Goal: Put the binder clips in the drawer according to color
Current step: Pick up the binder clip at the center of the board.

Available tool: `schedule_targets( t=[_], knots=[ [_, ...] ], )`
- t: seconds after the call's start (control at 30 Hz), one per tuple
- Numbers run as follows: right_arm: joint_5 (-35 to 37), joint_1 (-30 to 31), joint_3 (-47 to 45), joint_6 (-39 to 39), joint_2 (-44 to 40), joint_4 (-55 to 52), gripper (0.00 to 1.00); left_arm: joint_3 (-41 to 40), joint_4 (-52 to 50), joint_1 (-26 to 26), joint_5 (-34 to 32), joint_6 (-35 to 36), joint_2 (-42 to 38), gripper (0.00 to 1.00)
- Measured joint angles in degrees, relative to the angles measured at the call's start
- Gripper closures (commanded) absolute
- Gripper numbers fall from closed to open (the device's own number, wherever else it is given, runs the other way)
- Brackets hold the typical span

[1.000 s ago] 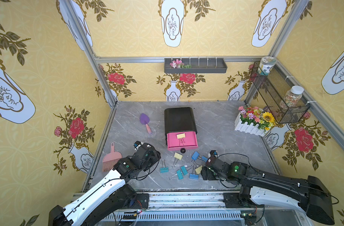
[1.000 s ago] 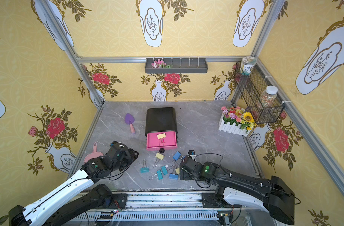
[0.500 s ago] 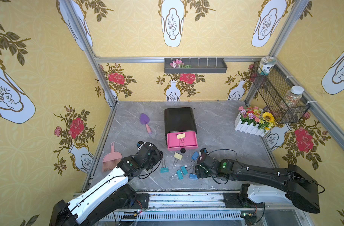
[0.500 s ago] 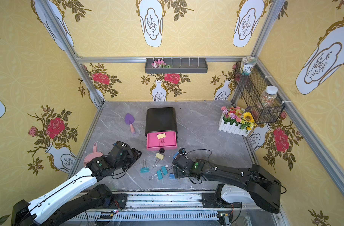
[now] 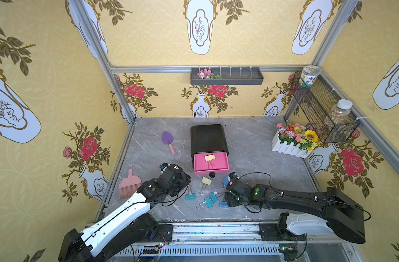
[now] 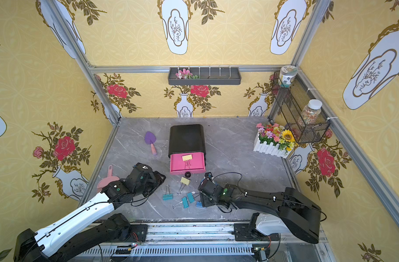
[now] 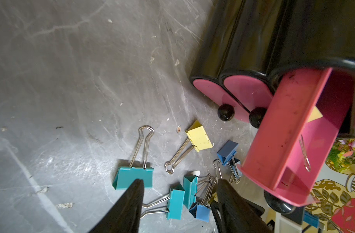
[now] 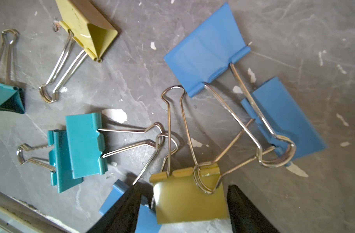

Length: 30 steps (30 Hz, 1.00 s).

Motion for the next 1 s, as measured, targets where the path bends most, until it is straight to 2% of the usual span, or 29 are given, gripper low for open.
schedule_targets(
  t=[0.17, 0.5, 1.0],
  knots=[
    [0.48, 0.35, -0.02, 0.02, 1.27, -0.07, 0.30, 0.35, 0.22, 0.00, 0.04, 0.31, 0.52, 0.37],
    [1.38, 1.07, 0.11, 0.02, 0.81, -0.59, 0.40, 0.98, 1.03, 0.00, 0.39, 0.74, 1.46, 0.36],
    [-0.17, 0.87, 0.24, 0.09, -17.84, -7.39, 0.46, 3.50, 1.70, 0.00, 0.37, 2.08, 3.37, 0.36]
  ],
)
